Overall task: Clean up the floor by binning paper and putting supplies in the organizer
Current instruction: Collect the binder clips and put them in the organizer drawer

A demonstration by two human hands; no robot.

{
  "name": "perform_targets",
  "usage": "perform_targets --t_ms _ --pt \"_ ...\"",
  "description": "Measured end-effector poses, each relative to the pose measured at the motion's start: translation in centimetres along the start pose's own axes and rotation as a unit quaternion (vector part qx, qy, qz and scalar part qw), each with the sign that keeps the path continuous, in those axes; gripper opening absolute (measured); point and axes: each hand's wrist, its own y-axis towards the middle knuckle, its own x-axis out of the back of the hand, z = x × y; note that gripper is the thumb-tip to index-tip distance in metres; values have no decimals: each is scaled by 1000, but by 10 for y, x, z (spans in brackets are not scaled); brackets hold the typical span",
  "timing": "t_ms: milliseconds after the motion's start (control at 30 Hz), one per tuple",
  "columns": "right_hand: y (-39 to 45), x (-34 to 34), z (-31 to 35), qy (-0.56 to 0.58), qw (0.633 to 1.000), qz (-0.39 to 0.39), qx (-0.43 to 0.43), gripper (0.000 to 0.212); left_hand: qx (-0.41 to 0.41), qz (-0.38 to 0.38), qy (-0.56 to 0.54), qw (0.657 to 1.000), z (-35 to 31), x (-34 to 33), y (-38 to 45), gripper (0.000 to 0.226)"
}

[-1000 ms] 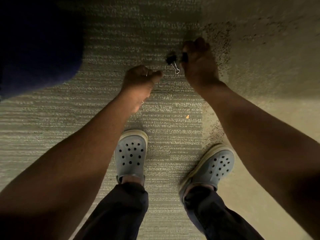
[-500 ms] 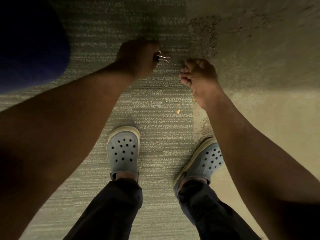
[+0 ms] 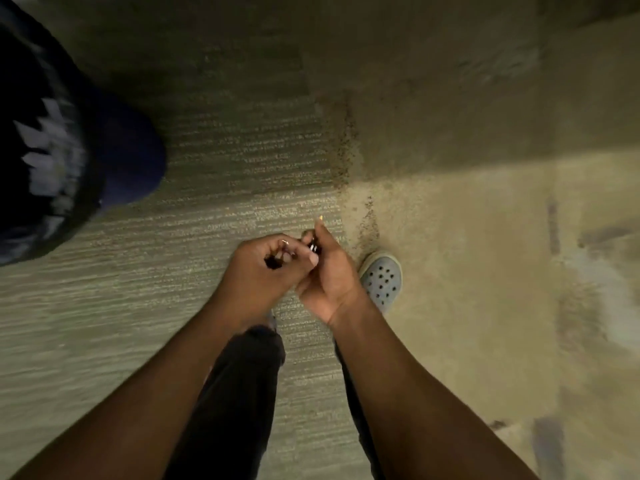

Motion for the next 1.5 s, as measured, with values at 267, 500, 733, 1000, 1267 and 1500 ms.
perform_targets --t_ms 267,500,733,1000,1267,1500 --pt "-214 -89 22 -174 982 4 74 26 141 20 -358 923 -165 25 -146 30" --pt "-388 -170 53 -261 952 33 156 24 124 32 -453 882 -306 73 -279 29" --pt "-485 -270 54 -371 898 17 238 24 95 70 -558 822 -378 134 -372 25" --pt "-518 -368 60 -328 914 72 225 17 65 -12 -525 849 -423 195 -391 33" --pt "-509 -445 106 -227 944 137 195 18 39 -44 -567 822 -488 231 -355 36" --pt "-486 -527 172 -291 918 135 233 12 -15 -30 -555 831 -555 270 -298 28"
